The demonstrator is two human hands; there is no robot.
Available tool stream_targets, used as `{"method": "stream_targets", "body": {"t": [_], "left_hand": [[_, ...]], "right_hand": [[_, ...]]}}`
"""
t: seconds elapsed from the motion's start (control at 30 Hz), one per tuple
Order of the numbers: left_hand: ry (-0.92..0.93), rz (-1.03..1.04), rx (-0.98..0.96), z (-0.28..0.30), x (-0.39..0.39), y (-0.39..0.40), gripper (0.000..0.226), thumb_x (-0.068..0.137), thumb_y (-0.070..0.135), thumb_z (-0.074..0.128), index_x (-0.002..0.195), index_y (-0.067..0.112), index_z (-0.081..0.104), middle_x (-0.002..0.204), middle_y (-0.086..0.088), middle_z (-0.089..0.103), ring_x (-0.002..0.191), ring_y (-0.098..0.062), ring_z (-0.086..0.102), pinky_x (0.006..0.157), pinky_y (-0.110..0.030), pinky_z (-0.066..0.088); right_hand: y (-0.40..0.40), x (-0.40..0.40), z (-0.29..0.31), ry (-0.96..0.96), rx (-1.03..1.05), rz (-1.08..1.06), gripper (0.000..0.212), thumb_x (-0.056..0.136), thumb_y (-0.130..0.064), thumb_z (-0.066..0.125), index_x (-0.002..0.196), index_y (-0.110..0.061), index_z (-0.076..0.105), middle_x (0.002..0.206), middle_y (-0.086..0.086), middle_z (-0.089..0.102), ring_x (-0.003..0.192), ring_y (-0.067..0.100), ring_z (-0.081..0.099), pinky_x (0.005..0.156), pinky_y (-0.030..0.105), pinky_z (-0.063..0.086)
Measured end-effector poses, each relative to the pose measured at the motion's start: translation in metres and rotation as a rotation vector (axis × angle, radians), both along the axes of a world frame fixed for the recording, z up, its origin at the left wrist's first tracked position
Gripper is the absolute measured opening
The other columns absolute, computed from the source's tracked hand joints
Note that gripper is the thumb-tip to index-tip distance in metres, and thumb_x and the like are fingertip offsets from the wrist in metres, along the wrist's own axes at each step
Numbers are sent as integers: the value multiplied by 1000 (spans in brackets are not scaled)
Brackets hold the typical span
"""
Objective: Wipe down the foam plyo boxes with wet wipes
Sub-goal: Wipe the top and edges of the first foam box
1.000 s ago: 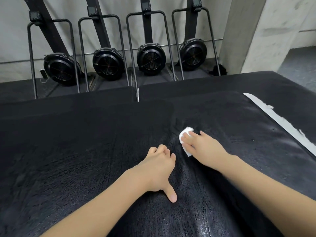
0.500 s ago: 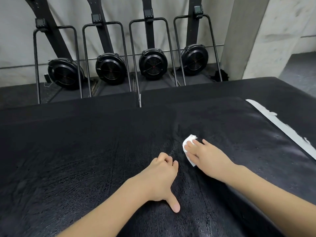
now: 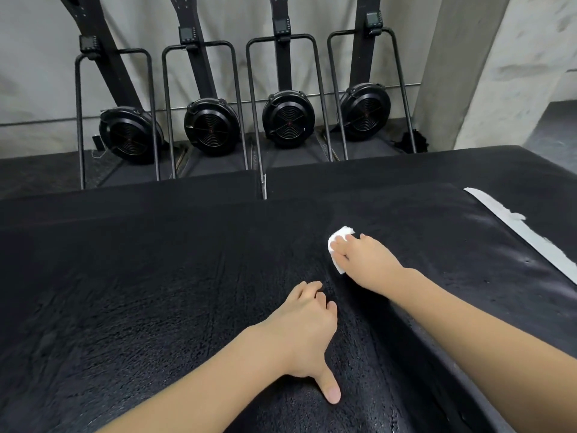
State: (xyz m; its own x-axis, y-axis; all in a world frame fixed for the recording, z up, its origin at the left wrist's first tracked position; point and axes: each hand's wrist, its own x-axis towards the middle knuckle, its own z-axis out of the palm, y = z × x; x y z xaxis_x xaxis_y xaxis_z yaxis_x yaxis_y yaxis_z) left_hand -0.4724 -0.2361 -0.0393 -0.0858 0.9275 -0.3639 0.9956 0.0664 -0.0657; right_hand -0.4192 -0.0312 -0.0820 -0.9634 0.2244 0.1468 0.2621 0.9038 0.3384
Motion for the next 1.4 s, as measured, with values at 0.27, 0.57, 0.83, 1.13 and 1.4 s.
{"method": "stream_targets", "body": {"t": [0.27,0.57,0.83,1.13,1.4], "left_hand": [[-112,249,141,20,-54,40,106,65,74,77,152,24,42,154,-5,40,148,-34,24,121,-50,17],[-146,363,-27,4,-85,70,128,62,74,79,161,37,6,167,-11,12,150,-49,7,119,-63,19],[-121,341,-42,1,-85,74,127,63,77,77,161,35,7,165,-10,18,149,-48,13,116,-59,30],[-117,342,-63,-3,-86,80,133,59,76,79,161,34,6,165,-14,15,150,-49,9,116,-64,27],[-118,345,-53,-7,-88,81,133,59,77,79,161,34,6,166,-15,13,150,-50,6,117,-66,23]], "right_hand": [[-7,27,-14,151,-81,165,26,91,-18,62,117,-18,64,118,-2,56,98,16,58,94,33,49],[64,-54,3,-147,56,-16,51,96,-3,37,147,-10,32,148,23,27,103,34,51,84,44,42],[58,-78,-11,7,66,59,54,98,-17,11,138,2,42,136,31,48,95,39,62,83,44,48],[94,-86,0,51,-245,-124,23,99,-11,36,115,-15,52,122,13,51,80,28,43,81,35,35],[61,-137,6,68,-330,-41,23,99,-6,37,108,-11,58,115,15,56,59,18,32,79,37,40]]}}
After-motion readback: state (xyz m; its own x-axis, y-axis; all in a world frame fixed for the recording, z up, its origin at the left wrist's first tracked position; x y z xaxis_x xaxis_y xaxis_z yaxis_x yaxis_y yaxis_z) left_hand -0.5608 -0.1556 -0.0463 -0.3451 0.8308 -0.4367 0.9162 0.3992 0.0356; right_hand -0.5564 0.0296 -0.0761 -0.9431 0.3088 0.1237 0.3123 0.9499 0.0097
